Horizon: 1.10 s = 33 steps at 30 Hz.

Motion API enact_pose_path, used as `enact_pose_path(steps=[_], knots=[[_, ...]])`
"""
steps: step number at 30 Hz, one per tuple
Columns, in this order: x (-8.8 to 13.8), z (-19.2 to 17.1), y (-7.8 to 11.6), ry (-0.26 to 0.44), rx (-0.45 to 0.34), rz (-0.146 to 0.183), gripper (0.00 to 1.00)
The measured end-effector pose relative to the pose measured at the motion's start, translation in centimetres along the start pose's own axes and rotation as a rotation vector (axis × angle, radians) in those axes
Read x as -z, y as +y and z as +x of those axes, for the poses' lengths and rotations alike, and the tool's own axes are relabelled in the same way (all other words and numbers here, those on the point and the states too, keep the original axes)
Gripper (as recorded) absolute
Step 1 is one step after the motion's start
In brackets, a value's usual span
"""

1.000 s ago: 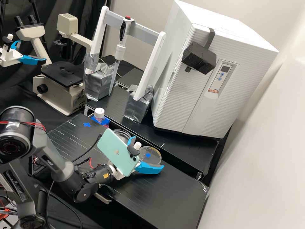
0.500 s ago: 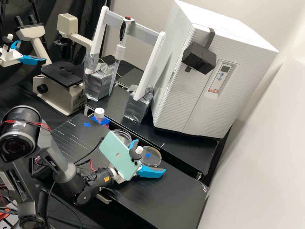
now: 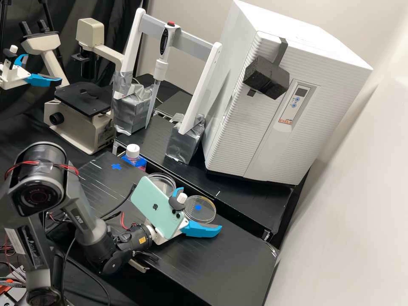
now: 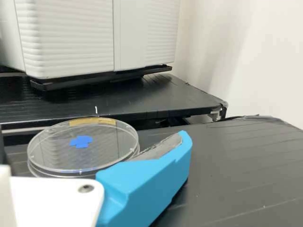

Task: Close the lid

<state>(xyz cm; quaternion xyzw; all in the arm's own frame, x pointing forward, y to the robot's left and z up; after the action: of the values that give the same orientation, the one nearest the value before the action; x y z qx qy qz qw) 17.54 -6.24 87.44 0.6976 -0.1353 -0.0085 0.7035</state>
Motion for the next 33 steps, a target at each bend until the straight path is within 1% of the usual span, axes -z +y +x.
enact_pose_path(steps=[2,4,8,9,33], knots=[[-0.15,0.11,-0.10,0.002,-0.003,0.005,1.00],[-0.17,0.18,-0.08,0.009,-0.015,-0.007,1.00],[-0.18,0.24,-0.11,0.011,-0.020,-0.007,1.00],[-0.17,0.26,-0.11,0.013,-0.023,-0.009,0.00],[-0.18,0.31,-0.09,0.014,-0.033,-0.005,0.00]])
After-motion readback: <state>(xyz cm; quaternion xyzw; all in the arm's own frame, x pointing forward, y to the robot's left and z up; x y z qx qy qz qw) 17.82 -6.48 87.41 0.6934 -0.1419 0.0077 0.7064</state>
